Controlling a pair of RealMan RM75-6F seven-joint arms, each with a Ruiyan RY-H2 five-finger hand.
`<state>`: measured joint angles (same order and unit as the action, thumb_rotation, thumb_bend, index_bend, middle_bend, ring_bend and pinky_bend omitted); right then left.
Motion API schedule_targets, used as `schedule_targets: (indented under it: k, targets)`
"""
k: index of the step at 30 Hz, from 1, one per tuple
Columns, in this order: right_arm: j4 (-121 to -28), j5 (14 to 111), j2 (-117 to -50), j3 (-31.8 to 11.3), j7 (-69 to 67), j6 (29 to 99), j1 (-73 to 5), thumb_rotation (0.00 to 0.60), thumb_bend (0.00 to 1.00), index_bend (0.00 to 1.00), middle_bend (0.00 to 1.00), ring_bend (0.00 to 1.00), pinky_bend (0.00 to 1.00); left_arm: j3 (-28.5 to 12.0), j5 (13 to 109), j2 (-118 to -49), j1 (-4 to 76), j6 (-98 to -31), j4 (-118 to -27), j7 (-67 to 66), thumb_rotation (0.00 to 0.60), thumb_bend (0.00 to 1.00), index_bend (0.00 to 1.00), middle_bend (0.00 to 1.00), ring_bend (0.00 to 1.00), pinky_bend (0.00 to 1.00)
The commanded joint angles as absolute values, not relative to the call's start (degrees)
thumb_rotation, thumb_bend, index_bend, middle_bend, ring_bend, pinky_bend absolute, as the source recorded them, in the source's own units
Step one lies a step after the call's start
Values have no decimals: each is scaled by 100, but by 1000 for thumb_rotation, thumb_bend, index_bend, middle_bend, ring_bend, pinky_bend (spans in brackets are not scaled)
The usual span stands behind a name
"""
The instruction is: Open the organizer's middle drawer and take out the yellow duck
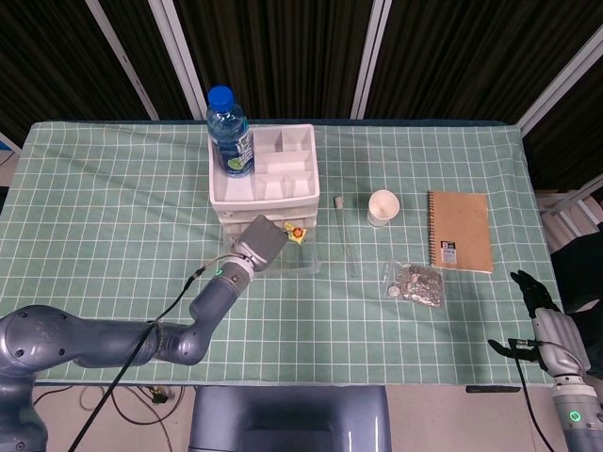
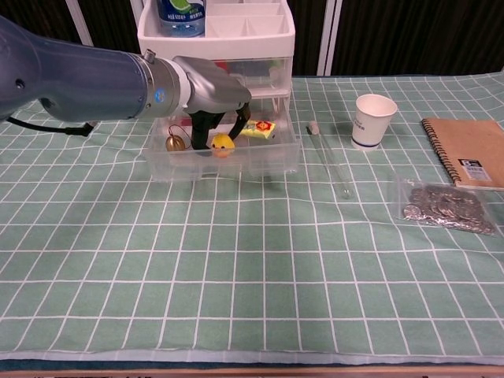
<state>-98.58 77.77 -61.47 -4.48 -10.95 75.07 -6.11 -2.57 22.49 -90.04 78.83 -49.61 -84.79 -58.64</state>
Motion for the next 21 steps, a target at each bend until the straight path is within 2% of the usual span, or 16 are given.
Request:
schedule_targets:
  k: [1, 5, 12, 21]
  targets:
    - [-9859, 7782, -6147, -446, -1105, 7503, -612, 600, 78, 0, 0, 0, 229, -253, 2288, -9035, 7880, -4973, -8458, -5815, 600, 267, 434, 1000, 1000, 1000]
    - [-9854, 7786, -6145, -444, -1118, 7502, -611, 600, 77, 0, 0, 0, 229, -243, 2310, -9065, 7881, -4986, -8444, -5769, 600, 277, 448, 1000, 1000, 1000]
    - [-9857, 7790, -6141, -441, -1131, 7494, -613, 600, 78, 0, 0, 0, 229, -224, 2326, -9100, 7873, -5007, -8434, -5710, 600, 359, 499, 1000, 1000, 1000]
    - [-9860, 7794, -6141, -439, -1140, 7492, -613, 600, 78, 0, 0, 0, 229, -238, 2490, -9069, 7811, -5084, -8482, -5562, 600, 372, 532, 1000, 1000, 1000]
